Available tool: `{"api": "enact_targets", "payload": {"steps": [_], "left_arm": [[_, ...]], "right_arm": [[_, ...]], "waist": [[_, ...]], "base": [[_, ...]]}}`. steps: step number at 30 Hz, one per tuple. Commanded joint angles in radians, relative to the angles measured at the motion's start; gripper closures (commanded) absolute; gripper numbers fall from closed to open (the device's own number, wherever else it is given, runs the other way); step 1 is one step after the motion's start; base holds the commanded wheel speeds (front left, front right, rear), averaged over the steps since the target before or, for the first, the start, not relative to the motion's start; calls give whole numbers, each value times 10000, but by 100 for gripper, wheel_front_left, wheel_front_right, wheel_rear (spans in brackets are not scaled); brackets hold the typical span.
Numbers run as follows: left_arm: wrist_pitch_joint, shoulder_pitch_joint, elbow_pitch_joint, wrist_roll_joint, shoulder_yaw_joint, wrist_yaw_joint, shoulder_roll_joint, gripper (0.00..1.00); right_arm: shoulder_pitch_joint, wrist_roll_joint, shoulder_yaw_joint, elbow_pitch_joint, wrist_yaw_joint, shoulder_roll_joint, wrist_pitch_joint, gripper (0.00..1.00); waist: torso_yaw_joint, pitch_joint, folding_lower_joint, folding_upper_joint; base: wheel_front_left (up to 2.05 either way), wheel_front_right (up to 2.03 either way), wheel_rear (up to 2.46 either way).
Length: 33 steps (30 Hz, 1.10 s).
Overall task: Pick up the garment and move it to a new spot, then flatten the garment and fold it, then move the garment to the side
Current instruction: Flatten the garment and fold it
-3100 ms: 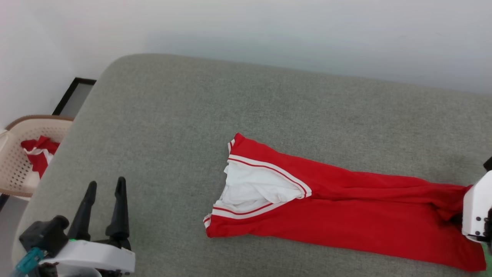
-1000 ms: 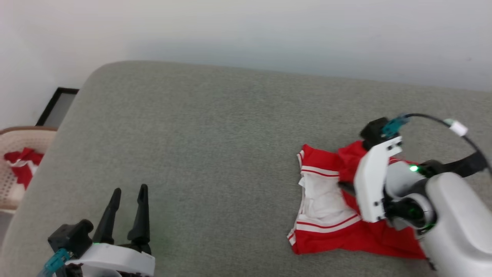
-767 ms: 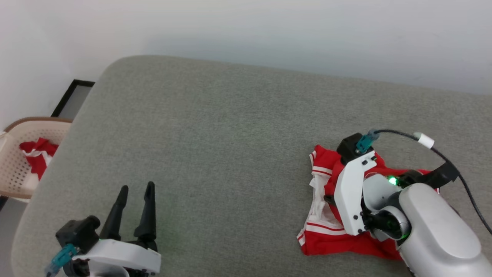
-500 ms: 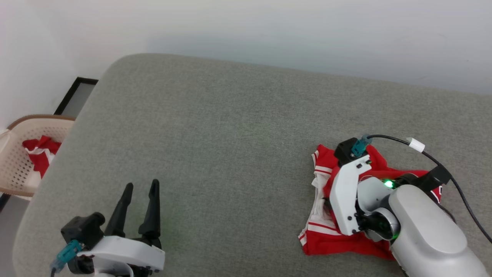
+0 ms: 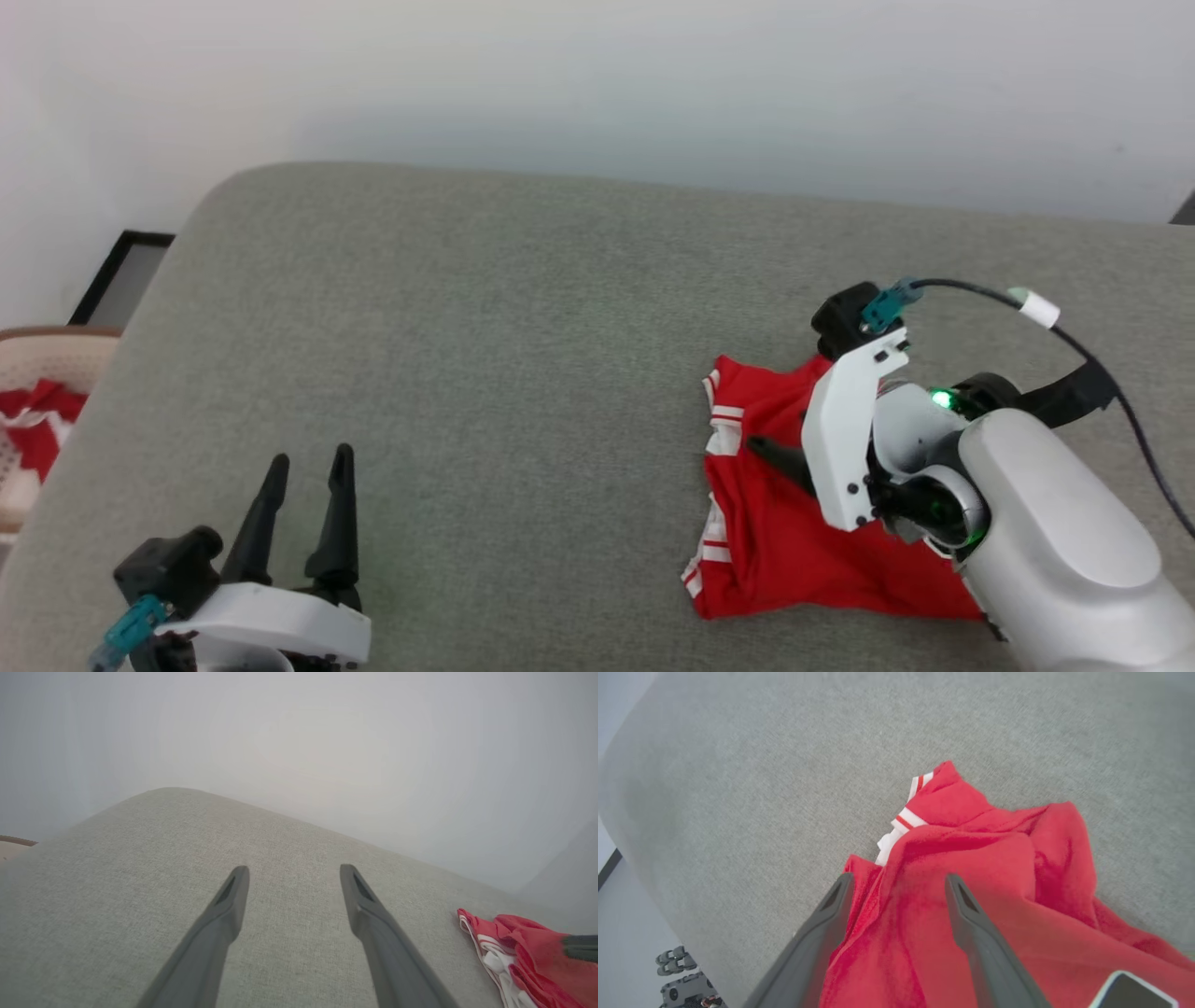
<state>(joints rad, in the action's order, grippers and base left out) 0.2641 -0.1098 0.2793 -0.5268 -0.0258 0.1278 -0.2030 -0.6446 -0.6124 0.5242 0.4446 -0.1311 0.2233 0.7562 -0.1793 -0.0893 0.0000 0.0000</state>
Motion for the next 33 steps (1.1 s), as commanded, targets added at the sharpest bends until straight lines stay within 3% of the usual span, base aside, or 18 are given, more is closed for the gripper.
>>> {"api": "enact_targets", "payload": {"steps": [1,15,25,33], "left_arm": [[-6,104,-26,59,26,41,-56,0],[-6,472,-202,160,222,40,-333,0],[-6,951,-443,355,648,40,-424,0],[-6,1263,-605,510,916,40,-454,0]], "right_arm": [[23,-66,-54,-91,8,75,-32,0],[678,-83,-871,-1556,8,758,-973,0],[1658,364,-1805,-2002,8,1388,-3161,0],[2604,876,-1963,-2225,8,2141,-5579,0]], "waist": [[185,123,0,0],[1110,557,0,0],[1735,870,0,0],[2031,996,0,0]], "base": [[0,0,0],[0,0,0],[0,0,0],[0,0,0]]}}
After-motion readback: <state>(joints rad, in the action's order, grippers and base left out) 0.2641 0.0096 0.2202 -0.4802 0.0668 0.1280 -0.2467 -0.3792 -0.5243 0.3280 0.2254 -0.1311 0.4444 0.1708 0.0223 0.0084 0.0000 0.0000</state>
